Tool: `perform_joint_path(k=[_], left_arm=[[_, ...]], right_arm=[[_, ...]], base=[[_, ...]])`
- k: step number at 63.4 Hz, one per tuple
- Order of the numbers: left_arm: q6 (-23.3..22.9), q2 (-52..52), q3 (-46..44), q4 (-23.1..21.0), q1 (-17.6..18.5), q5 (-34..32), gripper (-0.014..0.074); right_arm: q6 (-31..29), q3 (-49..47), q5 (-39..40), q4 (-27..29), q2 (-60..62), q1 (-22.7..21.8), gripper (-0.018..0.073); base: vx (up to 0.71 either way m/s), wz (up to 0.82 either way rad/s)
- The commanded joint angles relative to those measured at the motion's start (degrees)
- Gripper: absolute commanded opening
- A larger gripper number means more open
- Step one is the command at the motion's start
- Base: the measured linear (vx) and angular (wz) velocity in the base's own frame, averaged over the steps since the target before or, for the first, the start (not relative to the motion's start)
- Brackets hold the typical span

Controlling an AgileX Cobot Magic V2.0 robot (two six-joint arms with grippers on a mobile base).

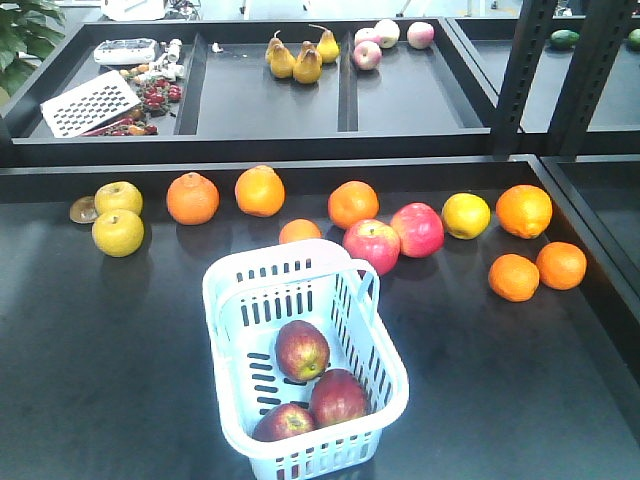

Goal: Pick three apples into basket with both arms

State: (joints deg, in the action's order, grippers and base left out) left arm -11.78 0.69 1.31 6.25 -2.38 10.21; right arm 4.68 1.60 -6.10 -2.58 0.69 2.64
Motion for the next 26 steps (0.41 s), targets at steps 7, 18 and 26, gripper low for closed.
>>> perform_joint_path(k=[7,18,26], left_arm=[[-0.51,0.91,0.48,0.09,0.00,-4.03,-0.0006],[-0.51,0.91,0.48,0.09,0.00,-4.03,-0.0006],[-0.51,0.91,0.48,0.09,0.00,-4.03,-0.0006]], right_arm=[[-0.30,0.80,3.92,-0.61,0.74,-0.38,-0.0004],[-0.30,0.80,3.92,-0.61,0.74,-0.38,-0.0004],[-0.30,0.80,3.92,-0.61,0.74,-0.38,-0.0004]], base=[[0.00,0.00],[0.00,0.00],[0.00,0.00]])
